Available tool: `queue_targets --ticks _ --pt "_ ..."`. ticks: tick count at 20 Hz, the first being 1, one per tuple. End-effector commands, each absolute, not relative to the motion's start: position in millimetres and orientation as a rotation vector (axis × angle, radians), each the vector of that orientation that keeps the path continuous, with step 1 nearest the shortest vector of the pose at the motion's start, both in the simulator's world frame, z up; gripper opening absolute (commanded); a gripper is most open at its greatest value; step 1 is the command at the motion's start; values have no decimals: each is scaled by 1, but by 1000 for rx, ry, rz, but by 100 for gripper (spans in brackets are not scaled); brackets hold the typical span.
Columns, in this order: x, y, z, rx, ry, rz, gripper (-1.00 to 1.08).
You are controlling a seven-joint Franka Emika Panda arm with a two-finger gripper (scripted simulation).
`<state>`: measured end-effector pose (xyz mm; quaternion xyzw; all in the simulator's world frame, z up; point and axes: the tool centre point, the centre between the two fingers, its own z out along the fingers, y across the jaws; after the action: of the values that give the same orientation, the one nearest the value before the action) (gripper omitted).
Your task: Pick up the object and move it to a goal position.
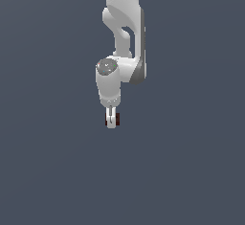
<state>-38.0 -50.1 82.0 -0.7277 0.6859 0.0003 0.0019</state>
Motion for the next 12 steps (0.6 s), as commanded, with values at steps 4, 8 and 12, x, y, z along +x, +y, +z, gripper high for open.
queue_targets --ticks 4,8,12 --pt "-41 -52 78 -2218 2223 0 100" --pt "-42 -53 77 -2205 2238 0 100" --pt "-42 -53 74 -2210 2233 0 100"
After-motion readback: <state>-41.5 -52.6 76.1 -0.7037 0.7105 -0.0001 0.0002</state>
